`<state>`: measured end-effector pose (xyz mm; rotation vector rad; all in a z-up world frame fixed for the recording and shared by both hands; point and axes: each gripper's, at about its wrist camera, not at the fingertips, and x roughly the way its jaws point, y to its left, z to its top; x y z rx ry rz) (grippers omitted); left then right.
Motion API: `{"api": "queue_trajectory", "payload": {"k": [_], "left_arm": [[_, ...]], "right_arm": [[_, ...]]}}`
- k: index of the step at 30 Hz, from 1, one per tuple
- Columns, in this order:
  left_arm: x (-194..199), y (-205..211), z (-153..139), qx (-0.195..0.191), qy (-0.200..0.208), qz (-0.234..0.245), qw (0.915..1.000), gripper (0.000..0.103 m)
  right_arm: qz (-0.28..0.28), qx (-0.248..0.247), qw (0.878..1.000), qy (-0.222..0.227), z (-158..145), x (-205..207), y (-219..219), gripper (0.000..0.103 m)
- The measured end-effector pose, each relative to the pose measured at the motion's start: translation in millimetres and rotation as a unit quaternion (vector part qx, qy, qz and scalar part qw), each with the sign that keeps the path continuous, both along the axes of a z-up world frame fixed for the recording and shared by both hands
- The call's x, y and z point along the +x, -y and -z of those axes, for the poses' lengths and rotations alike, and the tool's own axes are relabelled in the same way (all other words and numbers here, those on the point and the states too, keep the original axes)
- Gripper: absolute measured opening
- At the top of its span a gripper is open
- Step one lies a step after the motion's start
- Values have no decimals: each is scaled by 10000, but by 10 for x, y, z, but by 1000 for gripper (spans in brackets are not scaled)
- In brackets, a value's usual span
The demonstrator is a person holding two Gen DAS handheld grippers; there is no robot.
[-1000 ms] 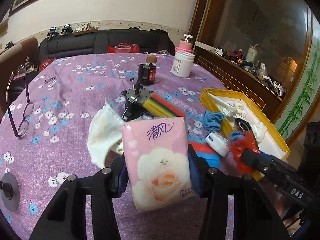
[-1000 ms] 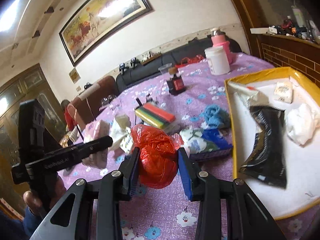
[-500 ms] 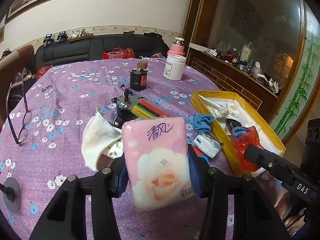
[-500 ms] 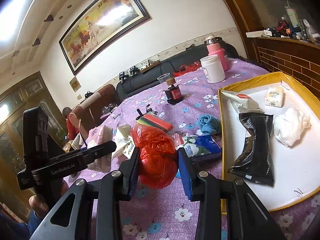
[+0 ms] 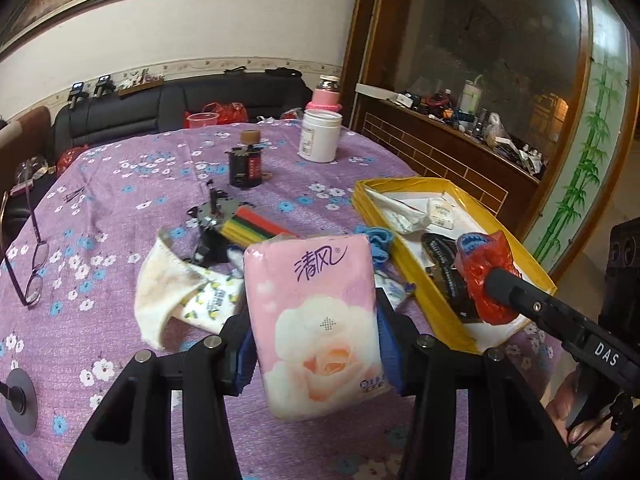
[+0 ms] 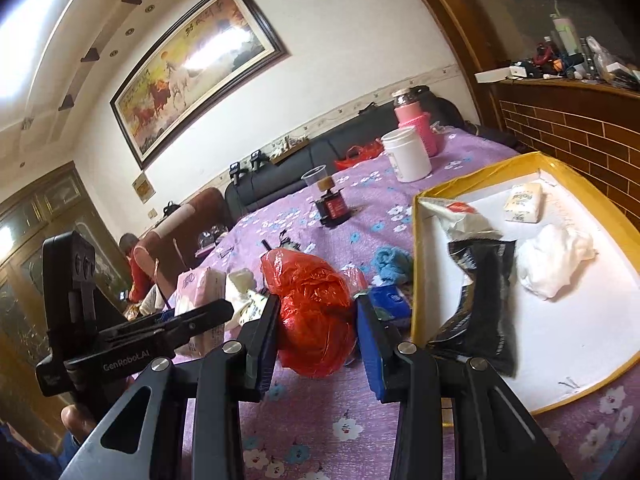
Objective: Organize soft objects
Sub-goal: 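Carry pink tissue pack with left gripper while right gripper lifts red bag toward tray, then lower pink tissue pack and red bag into the tray and open both grippers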
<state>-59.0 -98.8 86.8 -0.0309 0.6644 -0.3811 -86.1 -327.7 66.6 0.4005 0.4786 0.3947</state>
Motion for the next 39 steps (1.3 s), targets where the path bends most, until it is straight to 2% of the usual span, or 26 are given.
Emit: {"api": "queue_trajectory", "payload": {"k": [16,28,34,39], "left_arm": [[-12,856,10,107,-61,897,9959,50],[99,1618,73,107,-147,1547,9878,50],[263,1887,193,22,-371,1698,9848,50],[416,1966,383,-94,-739,1790,9810,50]], "right_arm": [[746,344,9966,86,-84,-156,645,40],[1575,565,9859,-13,-71,-270,1246,40],[1834,607,9811,-116,-44,-267,1416,40],[1921,520,9791,-418,82,-127,1438,40]]}}
